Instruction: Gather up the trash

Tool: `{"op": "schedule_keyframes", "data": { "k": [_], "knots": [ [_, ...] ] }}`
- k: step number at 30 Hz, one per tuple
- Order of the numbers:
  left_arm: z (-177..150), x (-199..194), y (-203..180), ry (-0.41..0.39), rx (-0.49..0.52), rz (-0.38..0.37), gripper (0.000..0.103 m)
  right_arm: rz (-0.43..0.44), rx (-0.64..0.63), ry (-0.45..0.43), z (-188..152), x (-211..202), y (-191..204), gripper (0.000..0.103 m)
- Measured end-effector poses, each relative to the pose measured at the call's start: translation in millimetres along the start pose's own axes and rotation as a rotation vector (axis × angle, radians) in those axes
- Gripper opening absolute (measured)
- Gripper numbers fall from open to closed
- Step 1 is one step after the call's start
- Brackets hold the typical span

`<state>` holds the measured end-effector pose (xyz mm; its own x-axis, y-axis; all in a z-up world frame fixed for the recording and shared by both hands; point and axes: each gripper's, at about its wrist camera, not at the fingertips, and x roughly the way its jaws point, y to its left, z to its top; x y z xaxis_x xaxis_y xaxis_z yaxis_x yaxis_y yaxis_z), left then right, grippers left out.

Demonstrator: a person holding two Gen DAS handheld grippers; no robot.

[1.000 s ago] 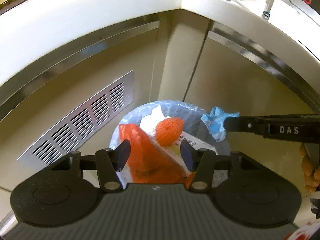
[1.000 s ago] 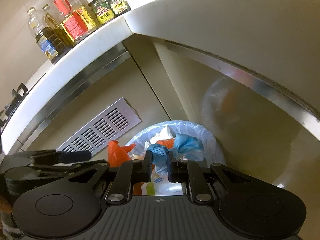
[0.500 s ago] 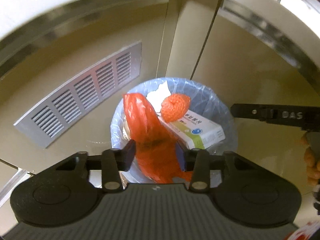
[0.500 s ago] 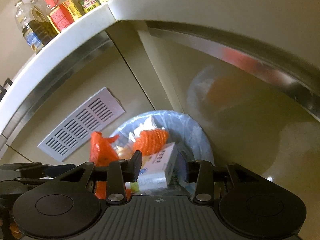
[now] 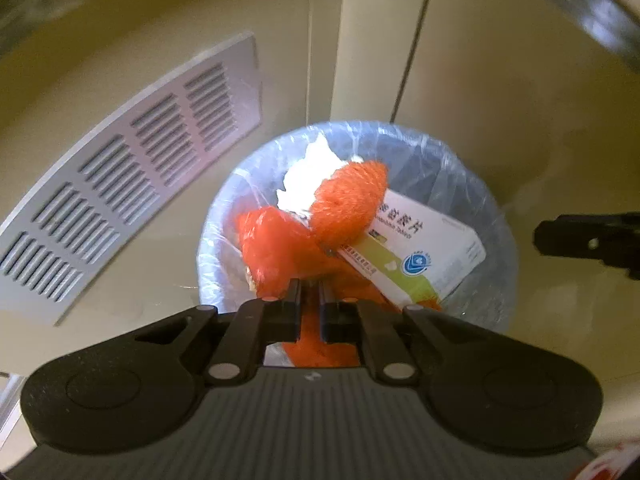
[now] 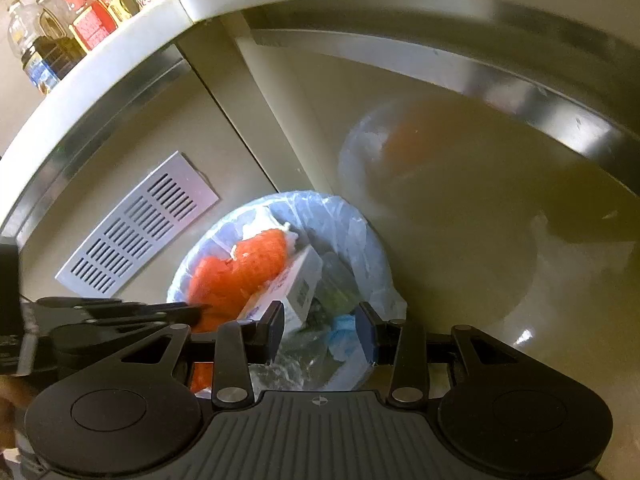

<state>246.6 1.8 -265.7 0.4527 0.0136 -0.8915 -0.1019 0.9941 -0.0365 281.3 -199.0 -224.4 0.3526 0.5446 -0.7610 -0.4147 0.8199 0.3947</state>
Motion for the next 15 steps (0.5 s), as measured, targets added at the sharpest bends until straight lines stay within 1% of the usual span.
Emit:
{"op": "schedule_keyframes", "data": {
  "k": [4,11,15],
  "knots": [
    [-1.8,19.3,-3.0,0.035,0.001,0.014,0.006,0.001,-0.007,0.004,-0.8,-1.9,-0.3,0.04],
    [-1.6,38.7,-5.2,0.066,0.002,0.045,0.006,0.006,-0.049,0.016,-4.3,-3.5,5.3,0.04],
    [-2.5,29.3,-3.9,0.052,-0.027,0.055,0.006,0.016,-0.075,0.03,-9.0,-6.9,11.8,0.04]
  ]
}}
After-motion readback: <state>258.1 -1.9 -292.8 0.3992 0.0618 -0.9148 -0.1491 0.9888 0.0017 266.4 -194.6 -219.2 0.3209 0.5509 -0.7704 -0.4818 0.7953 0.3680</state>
